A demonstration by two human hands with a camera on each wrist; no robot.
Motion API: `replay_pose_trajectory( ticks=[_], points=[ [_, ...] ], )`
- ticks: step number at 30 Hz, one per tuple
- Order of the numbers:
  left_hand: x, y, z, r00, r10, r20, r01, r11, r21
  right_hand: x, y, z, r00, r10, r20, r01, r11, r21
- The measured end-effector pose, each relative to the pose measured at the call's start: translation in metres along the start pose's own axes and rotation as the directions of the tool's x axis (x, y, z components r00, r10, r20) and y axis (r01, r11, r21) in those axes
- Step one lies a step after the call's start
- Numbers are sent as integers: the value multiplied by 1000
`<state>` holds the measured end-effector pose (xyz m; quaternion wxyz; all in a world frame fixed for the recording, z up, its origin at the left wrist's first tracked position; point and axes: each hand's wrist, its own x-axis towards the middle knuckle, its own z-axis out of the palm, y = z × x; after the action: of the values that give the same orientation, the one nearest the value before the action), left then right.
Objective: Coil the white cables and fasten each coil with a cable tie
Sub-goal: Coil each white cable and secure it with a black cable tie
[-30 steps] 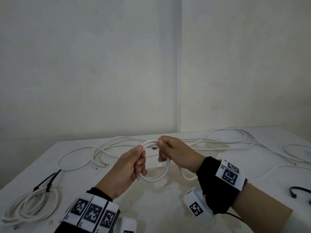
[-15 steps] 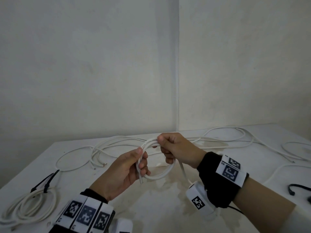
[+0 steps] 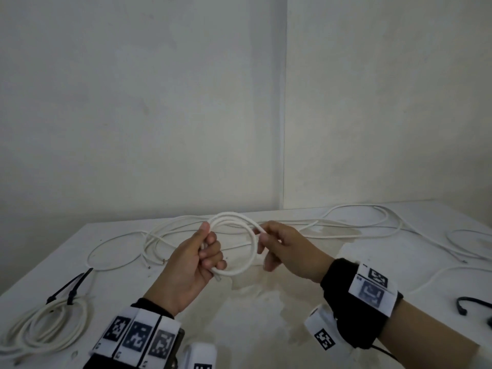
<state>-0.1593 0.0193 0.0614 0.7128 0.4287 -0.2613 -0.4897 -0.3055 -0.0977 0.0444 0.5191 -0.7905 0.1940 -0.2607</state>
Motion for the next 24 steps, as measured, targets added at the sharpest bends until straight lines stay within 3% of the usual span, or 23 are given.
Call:
replay_pose_trajectory(
  ticks=[4,10,13,16,21,24],
  points=[
    [5,11,-17,996,49,-78,-61,987,-152,-4,25,-3,981,-141,-130,93,943,-319],
    [9,28,-42,970,145,-196,-182,966,-185,-2,47,-19,978,-157,-134,81,889,-450],
    [10,35,-49,954,187,-232,-225,963,-147,7,58,-25,974,-173,-149,58,818,-572],
    [12,34,-50,942,229,-244,-253,965,-73,16,64,-21,948,-295,-115,124,678,-724],
    [16,25,-39,917,291,-272,-277,957,90,25,68,-11,892,-446,70,222,299,-928],
    [21,19,-31,899,322,-297,-286,945,158,25,69,-7,880,-437,189,301,202,-932]
  ],
)
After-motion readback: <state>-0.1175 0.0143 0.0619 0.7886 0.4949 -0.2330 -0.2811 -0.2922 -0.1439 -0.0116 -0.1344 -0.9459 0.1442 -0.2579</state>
